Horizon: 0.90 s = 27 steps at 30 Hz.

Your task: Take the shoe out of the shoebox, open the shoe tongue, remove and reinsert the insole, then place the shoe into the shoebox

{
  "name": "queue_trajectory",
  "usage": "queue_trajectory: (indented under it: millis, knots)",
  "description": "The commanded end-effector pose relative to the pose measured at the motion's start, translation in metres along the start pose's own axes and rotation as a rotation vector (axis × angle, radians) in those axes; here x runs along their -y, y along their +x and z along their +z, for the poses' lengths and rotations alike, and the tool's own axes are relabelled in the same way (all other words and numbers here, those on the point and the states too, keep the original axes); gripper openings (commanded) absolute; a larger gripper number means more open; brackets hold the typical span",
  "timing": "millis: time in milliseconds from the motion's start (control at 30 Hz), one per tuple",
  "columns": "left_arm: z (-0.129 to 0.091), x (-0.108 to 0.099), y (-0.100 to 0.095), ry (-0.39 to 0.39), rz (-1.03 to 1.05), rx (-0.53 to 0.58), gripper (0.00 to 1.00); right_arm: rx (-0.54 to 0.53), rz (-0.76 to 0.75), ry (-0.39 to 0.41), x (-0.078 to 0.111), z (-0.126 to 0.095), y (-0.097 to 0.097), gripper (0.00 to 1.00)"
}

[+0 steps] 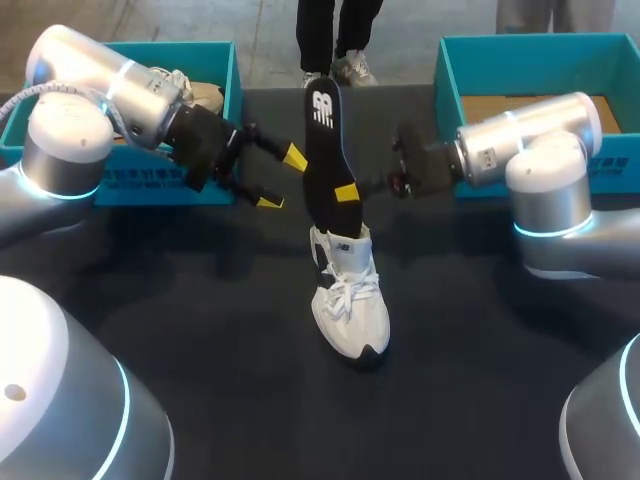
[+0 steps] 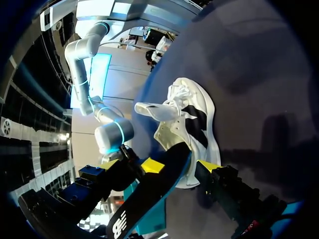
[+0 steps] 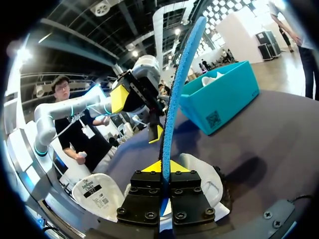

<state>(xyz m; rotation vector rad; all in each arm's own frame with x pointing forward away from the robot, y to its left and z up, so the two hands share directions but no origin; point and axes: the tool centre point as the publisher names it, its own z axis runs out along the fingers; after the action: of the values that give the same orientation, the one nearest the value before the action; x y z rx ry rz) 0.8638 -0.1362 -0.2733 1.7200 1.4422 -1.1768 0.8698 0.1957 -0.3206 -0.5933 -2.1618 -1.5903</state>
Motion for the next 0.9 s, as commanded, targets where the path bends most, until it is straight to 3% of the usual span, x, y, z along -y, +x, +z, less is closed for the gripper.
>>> queue_trajectory:
  millis: [33,433,900]
  knots:
    - [0.001,-0.001,-0.001,0.002,0.003,-0.001,1.00,0.008,0.005,-0.003,0.008,0.002,0.003,0.00]
    - [0.002,-0.003,-0.001,0.011,0.003,-0.009,1.00,0.004,0.035,0.009,0.026,0.005,0.006,0.00]
    - [-0.002,-0.007,-0.014,0.046,-0.027,-0.076,1.00,0.007,0.032,0.016,0.026,0.003,0.007,0.00]
